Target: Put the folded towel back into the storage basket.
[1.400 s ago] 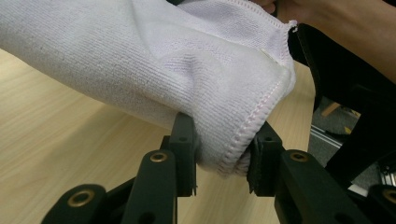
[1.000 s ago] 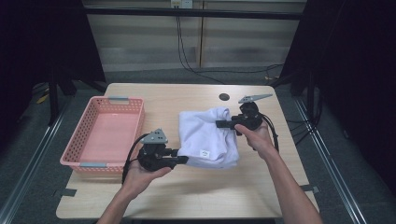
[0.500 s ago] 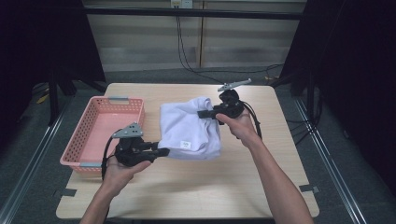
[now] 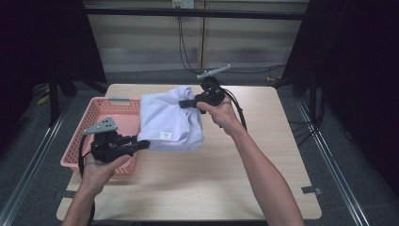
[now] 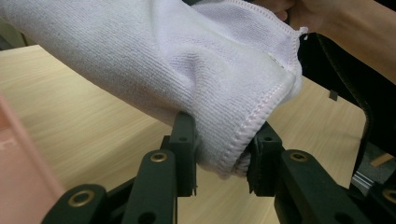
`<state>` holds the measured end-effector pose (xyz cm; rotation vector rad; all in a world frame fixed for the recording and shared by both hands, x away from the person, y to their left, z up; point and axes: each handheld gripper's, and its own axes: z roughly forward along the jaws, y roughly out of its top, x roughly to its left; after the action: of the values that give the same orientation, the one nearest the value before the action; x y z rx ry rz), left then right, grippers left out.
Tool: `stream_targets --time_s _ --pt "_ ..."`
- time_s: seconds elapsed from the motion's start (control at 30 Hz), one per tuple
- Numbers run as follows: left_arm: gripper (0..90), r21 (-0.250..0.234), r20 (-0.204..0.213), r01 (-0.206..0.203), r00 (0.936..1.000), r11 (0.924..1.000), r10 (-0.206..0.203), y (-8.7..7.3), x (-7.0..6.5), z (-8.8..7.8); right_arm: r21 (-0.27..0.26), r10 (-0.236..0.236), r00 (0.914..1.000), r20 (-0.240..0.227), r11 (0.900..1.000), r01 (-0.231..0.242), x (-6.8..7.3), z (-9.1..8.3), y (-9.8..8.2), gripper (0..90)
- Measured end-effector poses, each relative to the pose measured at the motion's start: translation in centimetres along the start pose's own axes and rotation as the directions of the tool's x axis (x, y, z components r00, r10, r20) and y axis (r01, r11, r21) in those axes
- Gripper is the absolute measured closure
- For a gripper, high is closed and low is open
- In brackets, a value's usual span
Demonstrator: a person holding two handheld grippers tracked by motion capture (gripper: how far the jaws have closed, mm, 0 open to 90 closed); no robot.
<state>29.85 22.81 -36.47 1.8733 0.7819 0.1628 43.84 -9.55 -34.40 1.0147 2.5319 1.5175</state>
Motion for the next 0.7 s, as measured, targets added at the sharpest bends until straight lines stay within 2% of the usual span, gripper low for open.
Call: stream_targets --time_s 0.1,0.2,0.33,0.4,0.43,0.47,0.5,0.63,0.7 --pt "68.9 -0.012 -0.032 0.019 0.9993 0.9997 -0.02 -0.4 0.9 -1.1 0.006 0.006 0.9999 -0.008 1.0 -0.006 0.6 1.3 0.7 69.3" --pt "69.3 -0.034 -0.043 0.036 0.9984 0.9988 -0.037 -0.7 1.7 -2.4 0.0 -0.003 1.0 -0.007 1.0 0.003 1.5 2.4 2.0 69.3" --pt "69.4 -0.043 -0.061 0.036 0.9974 0.9984 -0.038 -0.7 2.3 -3.3 0.006 -0.01 0.9999 -0.006 1.0 0.01 2.1 3.3 3.0 69.4" --pt "69.5 -0.065 -0.071 0.047 0.9961 0.9968 -0.052 -0.7 2.7 -4.0 0.004 -0.014 0.9999 -0.005 1.0 0.014 2.5 4.1 3.8 69.5" --pt "69.6 -0.074 -0.091 0.057 0.9938 0.9956 -0.064 -0.7 3.3 -4.8 0.006 -0.018 0.9998 -0.006 1.0 0.018 2.8 4.8 4.4 69.6" --pt "69.6 -0.074 -0.091 0.057 0.9938 0.9956 -0.064 -0.7 3.3 -4.8 0.006 -0.018 0.9998 -0.006 1.0 0.018 2.8 4.8 4.4 69.6" --pt "69.7 -0.078 -0.102 0.062 0.9924 0.995 -0.07 -0.8 3.8 -5.6 0.007 -0.018 0.9997 -0.018 1.0 0.019 3.1 5.6 5.0 69.5" --pt "69.8 -0.094 -0.119 0.077 0.989 0.9926 -0.088 -1.1 4.6 -6.9 0.011 -0.019 0.9993 -0.032 1.0 0.019 3.6 6.8 5.7 69.6" --pt "69.9 -0.104 -0.138 0.093 0.9847 0.9902 -0.107 -1.3 5.0 -7.8 0.019 -0.021 0.9992 -0.034 1.0 0.021 4.0 7.7 6.1 69.5"
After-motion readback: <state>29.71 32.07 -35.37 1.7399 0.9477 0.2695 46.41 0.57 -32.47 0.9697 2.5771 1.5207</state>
